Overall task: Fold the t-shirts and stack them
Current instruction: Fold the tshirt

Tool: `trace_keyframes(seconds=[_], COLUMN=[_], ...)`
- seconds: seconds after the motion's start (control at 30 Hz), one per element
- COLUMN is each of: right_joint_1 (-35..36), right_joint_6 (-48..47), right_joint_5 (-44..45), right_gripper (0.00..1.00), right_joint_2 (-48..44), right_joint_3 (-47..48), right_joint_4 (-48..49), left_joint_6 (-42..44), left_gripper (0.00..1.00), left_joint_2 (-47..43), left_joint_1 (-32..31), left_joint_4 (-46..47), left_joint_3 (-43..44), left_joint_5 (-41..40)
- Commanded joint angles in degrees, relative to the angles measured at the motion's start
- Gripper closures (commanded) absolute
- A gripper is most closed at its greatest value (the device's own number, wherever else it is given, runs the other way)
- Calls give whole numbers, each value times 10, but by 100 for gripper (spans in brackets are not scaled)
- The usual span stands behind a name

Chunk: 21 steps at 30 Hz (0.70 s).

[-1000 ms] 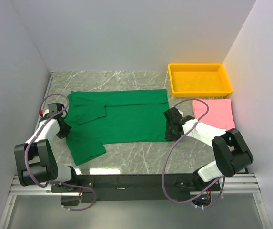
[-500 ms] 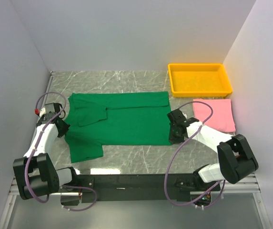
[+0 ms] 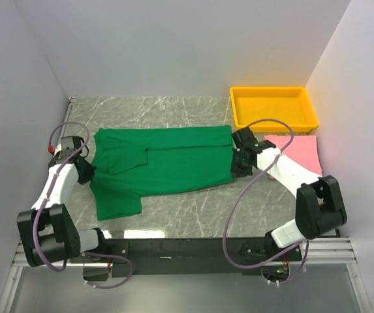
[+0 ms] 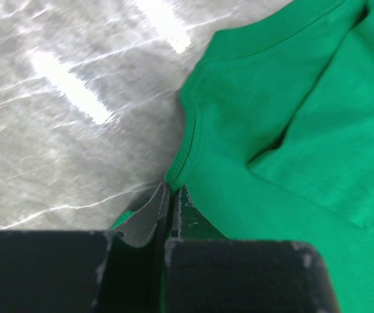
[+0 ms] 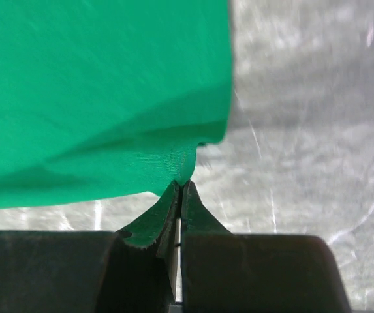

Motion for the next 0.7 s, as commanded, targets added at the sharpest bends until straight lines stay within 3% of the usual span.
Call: trace_keyframes(seconds=[0.0,0.37,0.67], right_joint_1=[-12,-83,-100], right_joint_6=[-21,-33,-39], right_joint_5=[-7,-42,-51], right_gripper=[100,100,100], right_joint_2=[32,124,188], right_joint_3=[57,144,208], right_joint_4=[-21,12,26], left_joint_6=[1,-2,-1], left_gripper=[99,99,99], left_joint_2=[22,118,201], left_joint_1=[4,6,7], left_joint_4=[0,18,30], left_joint_3=[42,124,186], left_joint_5=[18,30,42])
